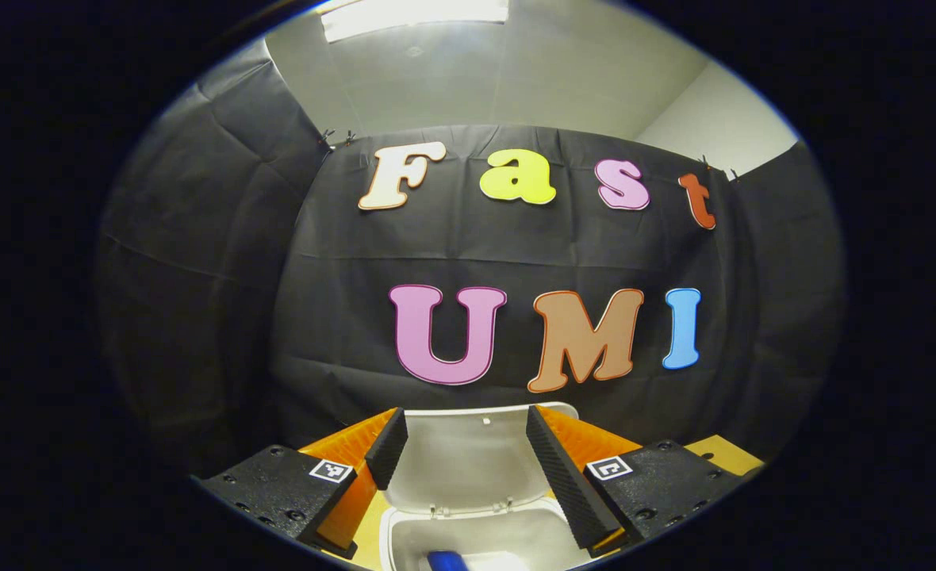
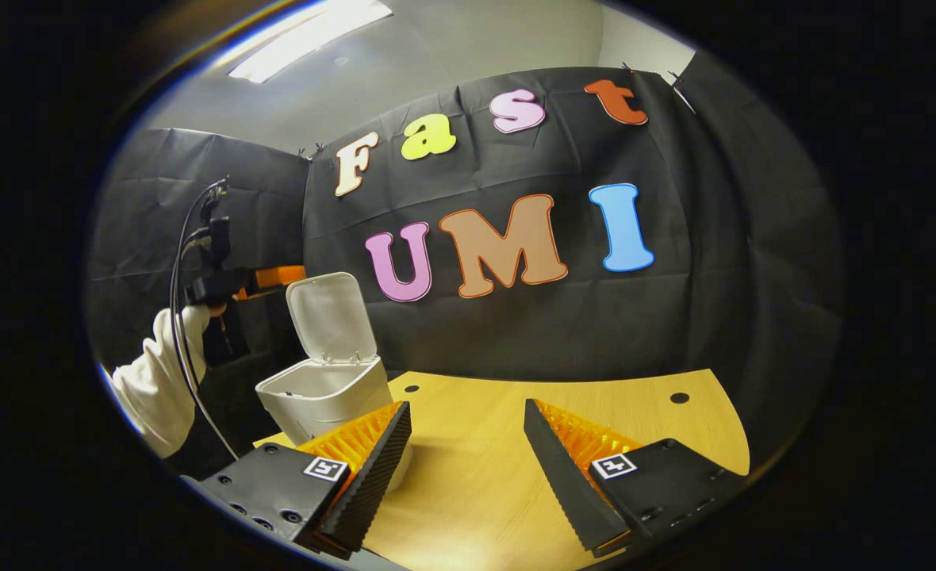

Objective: Press the lid of the desktop garbage bin to open it, pick up the crumpled paper on the desktop and throw it into the bin, then pick up the pop can on the desktop and drop it into the bin, and finally close the garbage bin lid.

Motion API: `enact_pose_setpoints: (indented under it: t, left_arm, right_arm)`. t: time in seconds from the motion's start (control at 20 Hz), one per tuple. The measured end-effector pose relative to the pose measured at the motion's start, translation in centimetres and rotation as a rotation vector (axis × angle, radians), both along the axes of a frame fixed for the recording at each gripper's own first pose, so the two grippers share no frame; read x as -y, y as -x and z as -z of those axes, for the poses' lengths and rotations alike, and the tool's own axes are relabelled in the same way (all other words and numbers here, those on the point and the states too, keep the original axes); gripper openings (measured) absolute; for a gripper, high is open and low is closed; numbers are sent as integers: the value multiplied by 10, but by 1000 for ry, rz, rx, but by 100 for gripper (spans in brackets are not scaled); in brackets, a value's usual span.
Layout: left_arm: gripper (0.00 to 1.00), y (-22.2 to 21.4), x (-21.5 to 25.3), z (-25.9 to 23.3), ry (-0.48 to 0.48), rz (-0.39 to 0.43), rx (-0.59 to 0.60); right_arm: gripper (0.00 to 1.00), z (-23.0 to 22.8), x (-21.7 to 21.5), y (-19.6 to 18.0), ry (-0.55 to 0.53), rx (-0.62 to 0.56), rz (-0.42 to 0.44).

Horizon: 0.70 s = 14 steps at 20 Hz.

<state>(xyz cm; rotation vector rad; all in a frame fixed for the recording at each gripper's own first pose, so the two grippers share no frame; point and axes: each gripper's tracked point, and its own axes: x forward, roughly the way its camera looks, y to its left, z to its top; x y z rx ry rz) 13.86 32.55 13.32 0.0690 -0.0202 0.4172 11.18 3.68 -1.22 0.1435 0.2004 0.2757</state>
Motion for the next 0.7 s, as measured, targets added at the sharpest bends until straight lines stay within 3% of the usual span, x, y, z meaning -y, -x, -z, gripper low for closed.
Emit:
enact_pose_setpoints:
  t: [0.45,0.6,0.7]
  left_arm:
    - [91,-61,-32,4,53,-4,-148]
    - [93,-62,-31,28,97,11,-212]
    - [94,-59,-27,24,75,23,-183]
  right_arm:
    - [95,16,2,15,9,-40,24]
    - [95,19,-1,19,23,-49,22]
    - [95,21,-3,20,28,-52,21]
